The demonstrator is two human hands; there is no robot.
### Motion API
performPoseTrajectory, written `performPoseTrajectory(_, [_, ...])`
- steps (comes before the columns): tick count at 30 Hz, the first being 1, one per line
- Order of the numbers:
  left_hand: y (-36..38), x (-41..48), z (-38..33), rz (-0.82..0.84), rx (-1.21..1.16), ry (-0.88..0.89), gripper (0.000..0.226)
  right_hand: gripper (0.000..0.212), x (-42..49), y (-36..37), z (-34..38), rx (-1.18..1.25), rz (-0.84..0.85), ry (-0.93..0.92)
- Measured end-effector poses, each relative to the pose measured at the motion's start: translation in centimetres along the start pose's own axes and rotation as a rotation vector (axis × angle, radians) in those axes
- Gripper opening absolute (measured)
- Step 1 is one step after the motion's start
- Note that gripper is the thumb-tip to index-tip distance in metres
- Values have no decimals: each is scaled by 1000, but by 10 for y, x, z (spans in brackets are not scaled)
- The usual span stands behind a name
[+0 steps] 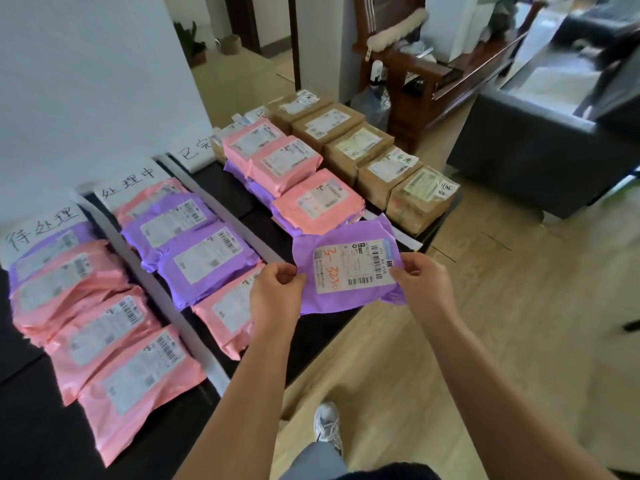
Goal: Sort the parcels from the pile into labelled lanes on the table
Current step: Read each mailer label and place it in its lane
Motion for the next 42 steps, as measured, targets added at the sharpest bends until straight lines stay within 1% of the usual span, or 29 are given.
performPoseTrajectory(3, [18, 32, -23, 8, 36, 26, 11, 18, 36, 2, 20, -72, -3, -46])
performPoseTrajectory(5, [30, 50, -32, 12, 63, 43, 7, 18, 60, 5, 28, -225, -20, -82])
performPoseTrajectory(7, [40, 63, -34, 32, 71, 41, 4, 23, 80, 11, 32, -376, -33, -105])
performPoseTrajectory(10, [50, 84, -35, 44, 102, 20, 7, 35, 114, 20, 44, -446, -21, -150])
performPoseTrajectory(15, [67, 123, -39, -74, 153, -14, 10, 47, 174, 51, 71, -571, 114, -248])
performPoseTrajectory(19, [83, 146, -41, -155, 207, -55, 22, 49, 226, 78, 85, -736, 221, -422])
performPoseTrajectory(24, [106, 170, -46, -215, 369, -44, 27, 53, 275, 111, 90, -911, 352, -569])
performPoseTrajectory(27, [115, 177, -41, -238, 531, -47, 32, 63, 290, 129, 87, -1043, 442, -661])
performPoseTrajectory(30, [125, 182, -38, -219, 718, -42, 34, 71, 295, 144, 88, -1103, 481, -806])
performPoseTrajectory(31, [128, 182, -38, -221, 766, -12, 37, 74, 297, 148, 88, -1114, 488, -841])
performPoseTrajectory(33, [132, 185, -40, -249, 844, 70, 53, 81, 301, 156, 87, -1149, 514, -893])
performPoseTrajectory(34, [135, 186, -39, -229, 882, 98, 63, 84, 302, 160, 85, -1181, 536, -905])
performPoseTrajectory(35, [139, 187, -37, -172, 924, 107, 72, 87, 303, 163, 82, -1216, 560, -908])
performPoseTrajectory(37, [147, 190, -27, -19, 997, 60, 83, 90, 305, 167, 76, -1257, 600, -908])
performPoseTrajectory(39, [150, 192, -20, 85, 1053, -2, 89, 90, 306, 170, 72, -1270, 628, -901])
performPoseTrajectory(42, [153, 195, -12, 149, 1071, -57, 91, 90, 308, 174, 68, -1307, 659, -893])
Point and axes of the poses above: each hand's wrist, its own x-axis towards the middle knuckle, its own y-axis out of the palm, z = x × y, the point moved 6 cm from there along x, towards the middle knuckle, and after that the axes turned 3 degrees about y, right-handed, at the moved point
